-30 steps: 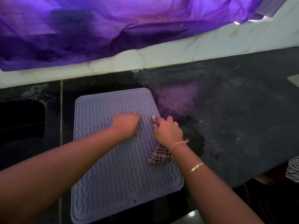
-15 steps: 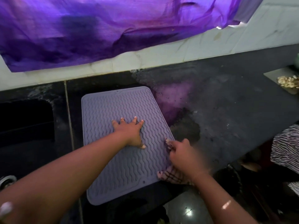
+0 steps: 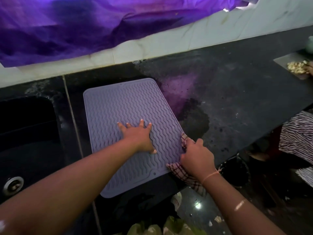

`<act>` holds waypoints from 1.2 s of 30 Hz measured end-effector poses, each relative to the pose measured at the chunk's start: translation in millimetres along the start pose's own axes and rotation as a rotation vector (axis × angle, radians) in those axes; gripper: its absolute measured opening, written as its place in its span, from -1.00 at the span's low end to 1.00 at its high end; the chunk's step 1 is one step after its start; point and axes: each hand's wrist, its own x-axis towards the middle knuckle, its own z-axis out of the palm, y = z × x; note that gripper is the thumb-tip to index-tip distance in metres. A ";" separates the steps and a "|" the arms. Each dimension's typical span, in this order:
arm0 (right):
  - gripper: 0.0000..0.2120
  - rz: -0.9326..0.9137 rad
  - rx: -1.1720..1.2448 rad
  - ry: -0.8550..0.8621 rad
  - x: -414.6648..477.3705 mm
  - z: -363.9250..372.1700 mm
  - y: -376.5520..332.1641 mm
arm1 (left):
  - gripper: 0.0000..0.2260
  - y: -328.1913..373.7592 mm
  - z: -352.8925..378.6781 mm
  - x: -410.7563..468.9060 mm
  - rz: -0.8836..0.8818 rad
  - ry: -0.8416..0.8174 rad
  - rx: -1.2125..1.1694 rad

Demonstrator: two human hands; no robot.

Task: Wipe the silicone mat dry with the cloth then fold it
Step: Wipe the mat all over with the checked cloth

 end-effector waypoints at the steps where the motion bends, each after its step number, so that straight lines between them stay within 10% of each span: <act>1: -0.63 0.010 0.005 -0.013 -3.5 -0.3 2.2 | 0.00 0.2 -1.8 -0.2 0.000 -0.005 0.012; 13: -0.45 0.044 0.032 -0.074 -17.0 -4.5 -7.2 | -0.06 0.2 0.9 -10.5 0.012 0.041 -0.022; 21: -0.86 0.036 0.390 -0.366 -23.2 -23.3 -8.8 | -0.05 -4.5 6.3 -8.9 0.014 0.052 -0.012; 26: -0.82 0.066 0.447 -0.157 -10.2 -30.1 -6.3 | -0.06 -13.0 4.7 -7.6 0.085 0.039 0.012; 36: -0.73 0.034 0.473 -0.360 -18.6 -15.0 -29.4 | -0.07 -25.9 19.3 -10.7 0.096 0.201 -0.018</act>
